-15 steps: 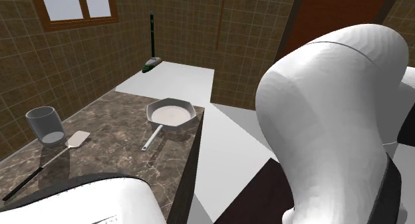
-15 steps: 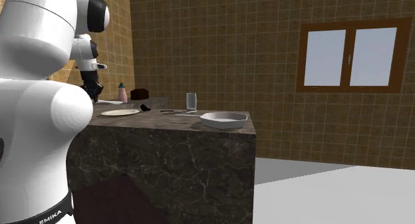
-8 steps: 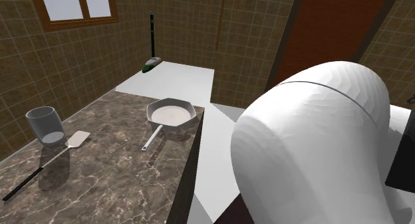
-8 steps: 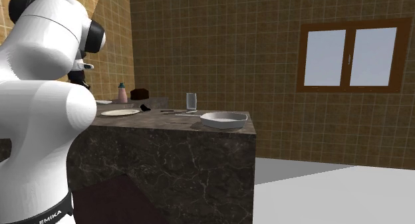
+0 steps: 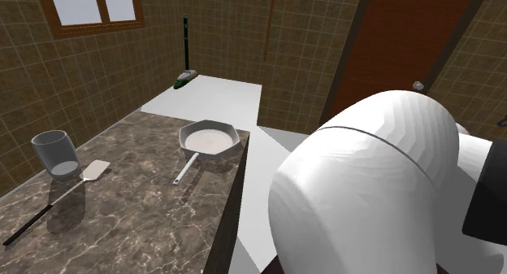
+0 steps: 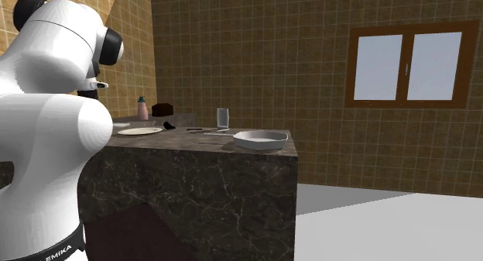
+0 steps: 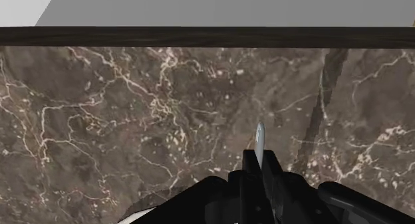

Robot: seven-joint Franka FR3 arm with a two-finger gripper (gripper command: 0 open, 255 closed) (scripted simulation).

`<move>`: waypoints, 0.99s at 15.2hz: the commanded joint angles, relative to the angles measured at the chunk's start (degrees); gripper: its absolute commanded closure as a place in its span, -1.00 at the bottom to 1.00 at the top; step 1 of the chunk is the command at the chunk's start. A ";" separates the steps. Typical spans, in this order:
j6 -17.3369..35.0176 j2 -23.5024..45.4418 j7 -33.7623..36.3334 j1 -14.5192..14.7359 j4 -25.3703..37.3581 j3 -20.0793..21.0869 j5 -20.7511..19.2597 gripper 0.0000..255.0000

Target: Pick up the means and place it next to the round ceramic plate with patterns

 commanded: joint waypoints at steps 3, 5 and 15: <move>2.49 0.81 0.63 -0.08 -1.79 -0.35 -0.59 1.00; 3.72 1.23 0.95 -0.11 -2.67 -0.54 -0.90 1.00; 6.11 2.21 1.60 -0.12 -4.23 -0.96 -1.59 1.00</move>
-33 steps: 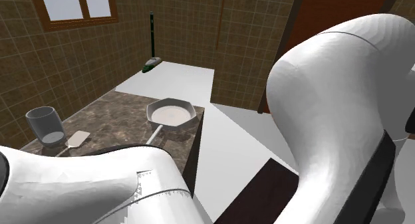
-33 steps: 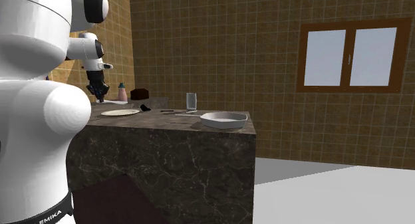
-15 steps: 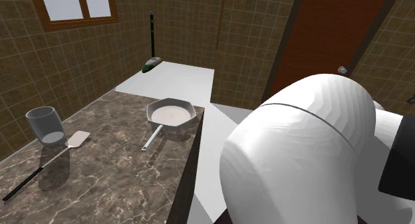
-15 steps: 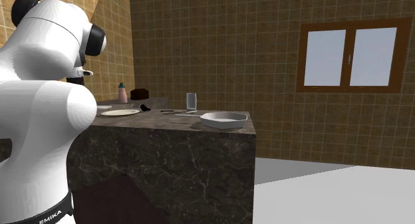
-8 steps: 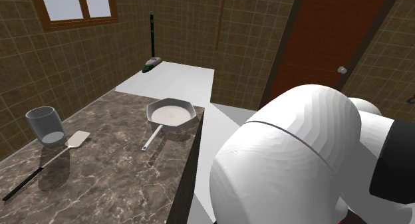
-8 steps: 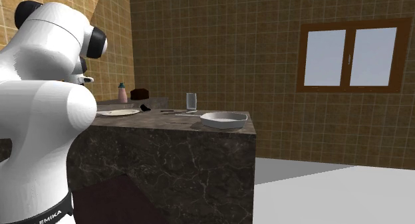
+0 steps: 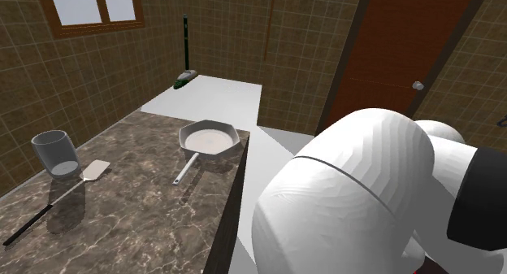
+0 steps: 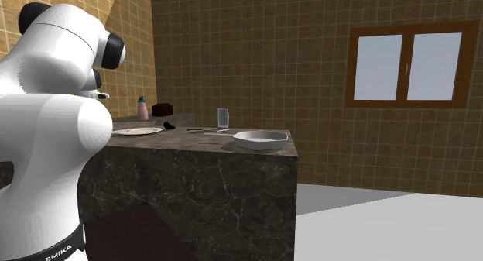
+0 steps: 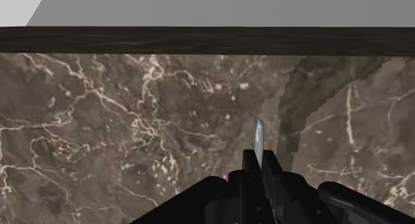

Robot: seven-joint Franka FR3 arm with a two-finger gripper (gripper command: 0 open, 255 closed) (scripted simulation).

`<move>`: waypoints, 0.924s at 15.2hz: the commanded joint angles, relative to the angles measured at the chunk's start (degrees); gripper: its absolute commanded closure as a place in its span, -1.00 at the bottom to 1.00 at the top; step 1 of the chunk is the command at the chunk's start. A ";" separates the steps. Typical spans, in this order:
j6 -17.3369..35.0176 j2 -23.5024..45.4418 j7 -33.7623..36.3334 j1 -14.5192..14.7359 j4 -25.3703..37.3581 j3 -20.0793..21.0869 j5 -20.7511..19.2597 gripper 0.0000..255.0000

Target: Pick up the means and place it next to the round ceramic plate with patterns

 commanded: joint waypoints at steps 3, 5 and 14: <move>0.03 0.00 0.01 -0.02 -0.06 -0.01 0.00 -1.00; 0.03 0.00 0.02 -0.01 -0.06 -0.01 0.00 -1.00; -4.99 -3.24 -0.99 -0.22 2.01 1.19 1.71 -1.00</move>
